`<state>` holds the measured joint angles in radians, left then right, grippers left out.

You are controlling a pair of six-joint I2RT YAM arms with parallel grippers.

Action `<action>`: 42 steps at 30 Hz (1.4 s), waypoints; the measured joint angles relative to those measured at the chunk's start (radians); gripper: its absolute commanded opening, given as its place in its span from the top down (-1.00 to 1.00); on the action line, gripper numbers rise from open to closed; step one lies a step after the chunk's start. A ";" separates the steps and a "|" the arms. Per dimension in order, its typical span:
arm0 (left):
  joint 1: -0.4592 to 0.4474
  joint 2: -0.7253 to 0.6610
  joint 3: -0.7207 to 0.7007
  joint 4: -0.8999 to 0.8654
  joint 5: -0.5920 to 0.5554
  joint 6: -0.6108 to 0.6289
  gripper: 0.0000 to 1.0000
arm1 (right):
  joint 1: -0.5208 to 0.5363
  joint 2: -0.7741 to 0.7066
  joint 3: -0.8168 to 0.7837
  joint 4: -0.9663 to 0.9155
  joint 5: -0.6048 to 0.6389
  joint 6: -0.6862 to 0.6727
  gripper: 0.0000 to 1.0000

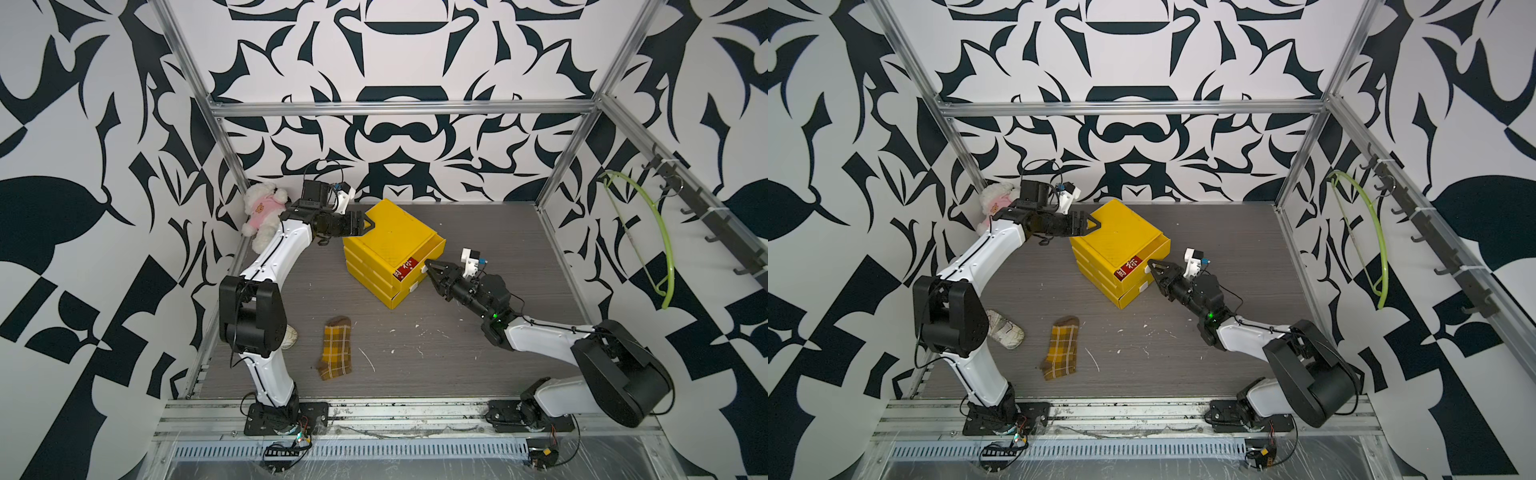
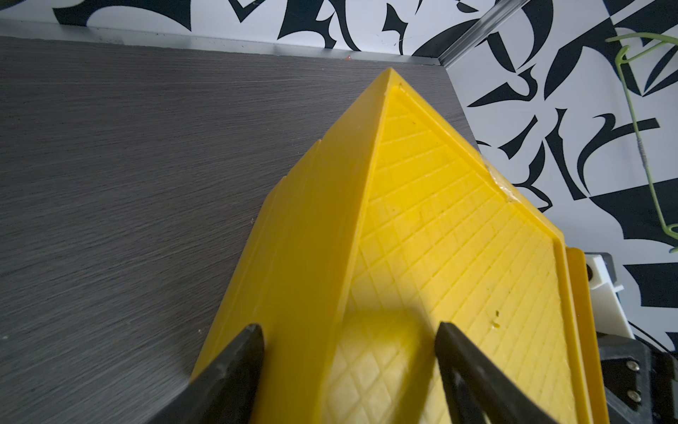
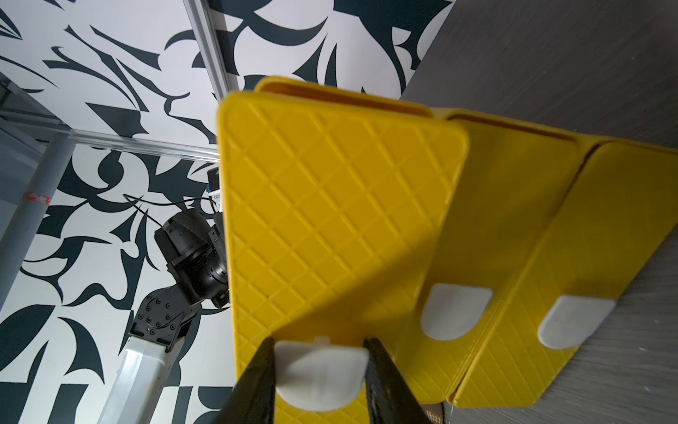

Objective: Take the postcards out of the drawer
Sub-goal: Open the drawer in the storage box.

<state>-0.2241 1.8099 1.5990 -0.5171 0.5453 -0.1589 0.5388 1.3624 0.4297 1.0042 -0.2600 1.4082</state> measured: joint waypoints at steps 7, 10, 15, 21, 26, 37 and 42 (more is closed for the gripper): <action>0.000 0.000 0.000 0.000 0.000 0.000 -0.57 | 0.000 -0.143 -0.016 -0.176 0.023 -0.048 0.23; 0.000 0.000 0.000 0.000 0.000 0.000 -0.56 | 0.000 -0.207 -0.021 -0.262 0.035 -0.071 0.23; -0.001 0.000 0.000 0.000 -0.001 -0.001 -0.56 | 0.000 -0.283 -0.031 -0.355 0.050 -0.100 0.21; -0.002 0.000 0.000 0.000 -0.003 0.000 -0.56 | 0.000 -0.277 -0.031 -0.390 0.055 -0.140 -0.14; -0.002 0.000 0.000 0.000 -0.004 0.000 -0.56 | 0.002 -0.263 -0.035 -0.404 0.059 -0.159 -0.44; -0.002 0.000 0.000 0.000 -0.006 0.000 -0.57 | 0.005 -0.483 0.045 -0.782 0.155 -0.336 -0.48; -0.003 0.000 0.001 0.000 -0.007 0.000 -0.57 | 0.005 -0.450 0.314 -1.049 0.180 -0.531 -0.41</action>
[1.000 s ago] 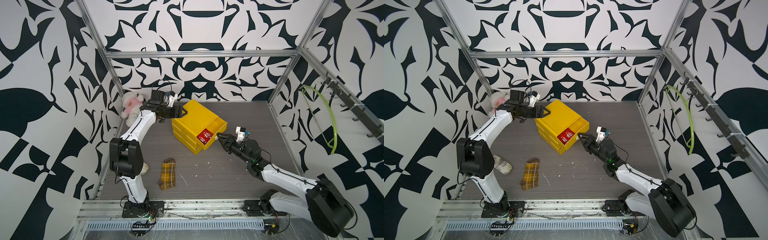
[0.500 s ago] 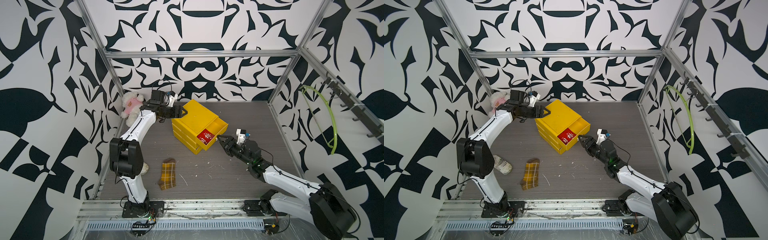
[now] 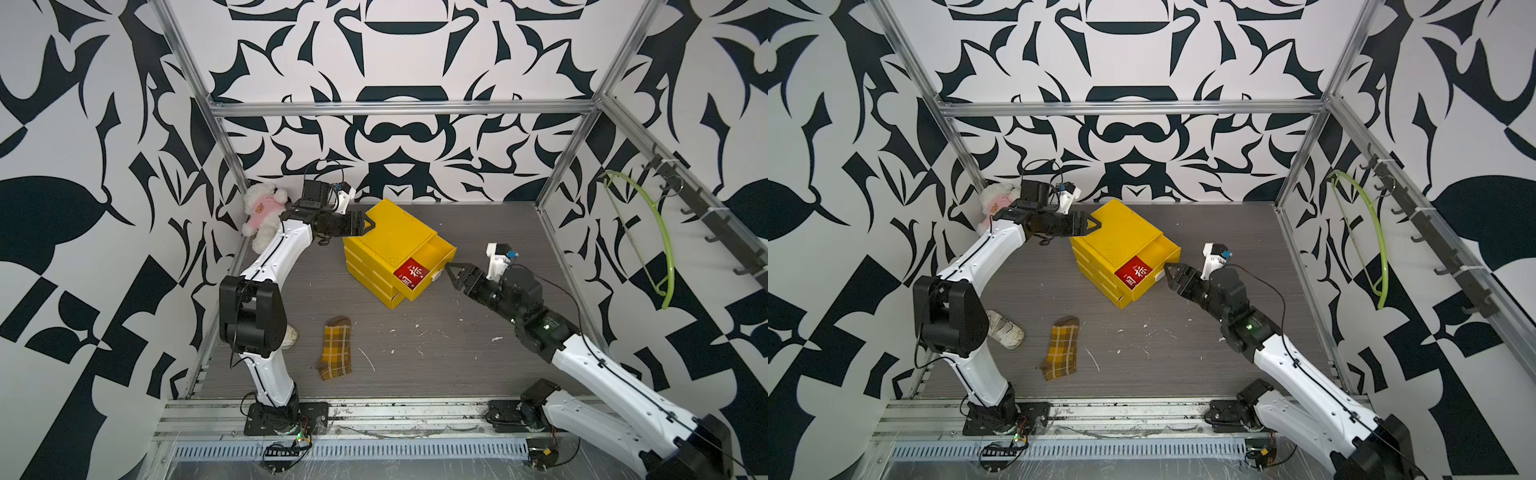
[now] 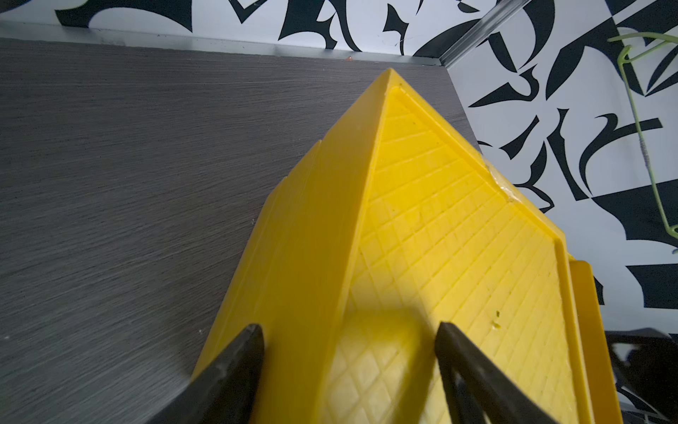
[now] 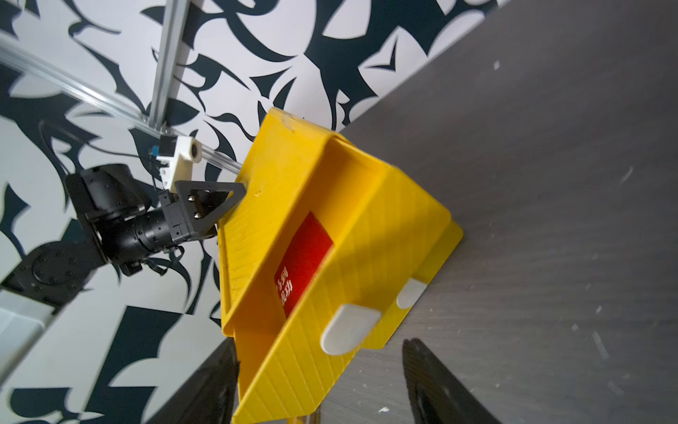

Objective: Take the postcards out of the drawer
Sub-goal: Open the drawer in the storage box.

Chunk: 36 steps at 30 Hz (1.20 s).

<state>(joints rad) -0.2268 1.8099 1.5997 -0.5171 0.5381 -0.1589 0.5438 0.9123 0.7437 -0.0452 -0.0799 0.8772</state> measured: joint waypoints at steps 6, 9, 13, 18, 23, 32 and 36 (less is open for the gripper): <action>-0.001 0.000 0.001 -0.002 -0.003 0.000 -0.57 | 0.000 0.182 0.332 -0.238 0.001 -0.217 0.35; -0.001 0.000 0.003 -0.004 -0.006 0.001 -0.57 | 0.000 0.302 0.489 -0.360 -0.010 -0.299 0.78; -0.003 0.000 0.006 -0.009 -0.013 0.001 -0.57 | 0.001 0.448 0.650 -0.479 -0.031 -0.375 1.00; -0.005 0.000 0.013 -0.019 -0.022 0.001 -0.56 | 0.024 0.579 0.770 -0.624 -0.010 -0.433 1.00; -0.006 0.002 0.018 -0.027 -0.027 0.002 -0.56 | 0.067 0.663 0.855 -0.726 0.018 -0.467 1.00; -0.008 0.002 0.019 -0.027 -0.034 0.002 -0.56 | 0.116 0.805 1.028 -0.888 0.080 -0.516 1.00; -0.008 0.002 0.019 -0.027 -0.034 0.002 -0.56 | 0.128 0.863 1.097 -0.963 0.116 -0.539 1.00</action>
<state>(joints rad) -0.2348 1.8114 1.6192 -0.5446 0.5037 -0.1570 0.6720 1.7748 1.8404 -1.0080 0.0357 0.3386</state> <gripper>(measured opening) 0.780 0.047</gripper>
